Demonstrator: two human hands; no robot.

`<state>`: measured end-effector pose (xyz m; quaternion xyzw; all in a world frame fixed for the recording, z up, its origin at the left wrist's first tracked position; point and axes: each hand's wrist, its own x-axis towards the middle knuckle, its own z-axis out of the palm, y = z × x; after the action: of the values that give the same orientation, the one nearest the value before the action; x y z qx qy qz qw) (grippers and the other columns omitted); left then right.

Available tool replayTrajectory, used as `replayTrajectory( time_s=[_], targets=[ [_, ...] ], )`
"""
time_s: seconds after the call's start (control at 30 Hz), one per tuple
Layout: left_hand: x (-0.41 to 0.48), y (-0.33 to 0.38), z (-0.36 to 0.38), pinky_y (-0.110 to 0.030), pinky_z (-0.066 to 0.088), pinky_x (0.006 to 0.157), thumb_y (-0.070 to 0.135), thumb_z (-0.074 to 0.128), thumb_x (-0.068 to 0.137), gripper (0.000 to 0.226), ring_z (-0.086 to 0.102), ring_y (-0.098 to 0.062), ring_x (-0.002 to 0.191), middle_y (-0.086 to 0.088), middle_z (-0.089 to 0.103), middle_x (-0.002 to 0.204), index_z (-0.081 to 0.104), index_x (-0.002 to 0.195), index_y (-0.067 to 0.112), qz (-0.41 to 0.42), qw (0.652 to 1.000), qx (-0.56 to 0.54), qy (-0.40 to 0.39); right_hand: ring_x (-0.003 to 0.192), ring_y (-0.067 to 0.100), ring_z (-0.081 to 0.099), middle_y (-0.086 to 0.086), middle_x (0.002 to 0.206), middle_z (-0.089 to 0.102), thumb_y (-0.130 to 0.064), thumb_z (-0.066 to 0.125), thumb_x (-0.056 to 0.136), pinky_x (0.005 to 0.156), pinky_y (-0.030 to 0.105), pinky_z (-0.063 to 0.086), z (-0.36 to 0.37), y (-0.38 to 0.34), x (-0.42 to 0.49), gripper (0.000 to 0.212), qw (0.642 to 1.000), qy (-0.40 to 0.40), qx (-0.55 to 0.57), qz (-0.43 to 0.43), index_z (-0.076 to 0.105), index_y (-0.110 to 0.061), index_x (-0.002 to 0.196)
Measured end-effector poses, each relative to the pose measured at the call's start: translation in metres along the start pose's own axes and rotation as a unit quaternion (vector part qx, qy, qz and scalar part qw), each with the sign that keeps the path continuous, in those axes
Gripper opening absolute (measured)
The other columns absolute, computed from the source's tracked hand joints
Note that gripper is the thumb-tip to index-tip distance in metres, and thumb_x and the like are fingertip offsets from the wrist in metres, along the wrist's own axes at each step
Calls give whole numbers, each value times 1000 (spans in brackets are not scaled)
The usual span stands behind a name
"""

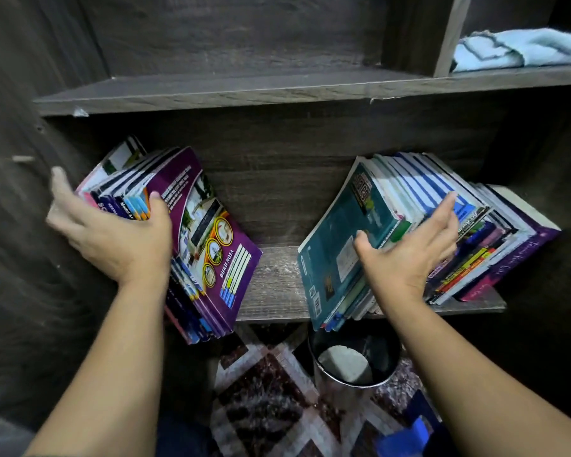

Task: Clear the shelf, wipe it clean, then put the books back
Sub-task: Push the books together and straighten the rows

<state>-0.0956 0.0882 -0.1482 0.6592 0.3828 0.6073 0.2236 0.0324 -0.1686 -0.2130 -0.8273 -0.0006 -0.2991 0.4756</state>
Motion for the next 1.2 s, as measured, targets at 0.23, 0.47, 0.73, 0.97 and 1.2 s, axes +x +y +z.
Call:
replayTrajectory(
  time_s=[0.23,0.47,0.73,0.97,1.2],
  targets=[
    [16,3,-7,-41,43,95,39,73,69,53,55,-34,104,-15,43,128,53,114,21,22,988,120,-91,145,20,16,4,158,10,-24,86,68,114,26,11,10,-14,-20,127,989,-71,129,14,-9,-26,152],
    [26,14,-3,-42,43,91,45,78,64,58,55,-34,107,-13,57,116,52,107,15,20,985,138,-105,87,23,52,5,115,54,-28,84,68,82,22,35,20,-14,-14,100,966,-59,150,203,20,-16,144],
    [5,-3,10,-42,40,82,35,68,68,52,46,-26,97,-15,54,110,51,106,5,74,996,37,-39,82,17,57,-16,90,52,-24,85,66,77,22,43,58,-42,-64,79,961,-95,234,113,35,-11,125],
    [0,-21,2,-33,39,77,18,74,65,41,48,-30,92,-22,53,95,52,92,-5,167,985,-48,6,85,12,66,-13,94,66,-38,82,59,79,34,53,102,-92,-106,77,938,-223,265,29,32,-41,117],
    [8,-30,-8,-5,30,80,21,75,64,44,49,-24,90,-21,53,95,52,91,-5,146,987,-62,-1,134,6,38,-13,145,37,-59,82,54,111,34,36,109,-55,-134,113,907,-351,216,-81,14,-43,142]
  ],
)
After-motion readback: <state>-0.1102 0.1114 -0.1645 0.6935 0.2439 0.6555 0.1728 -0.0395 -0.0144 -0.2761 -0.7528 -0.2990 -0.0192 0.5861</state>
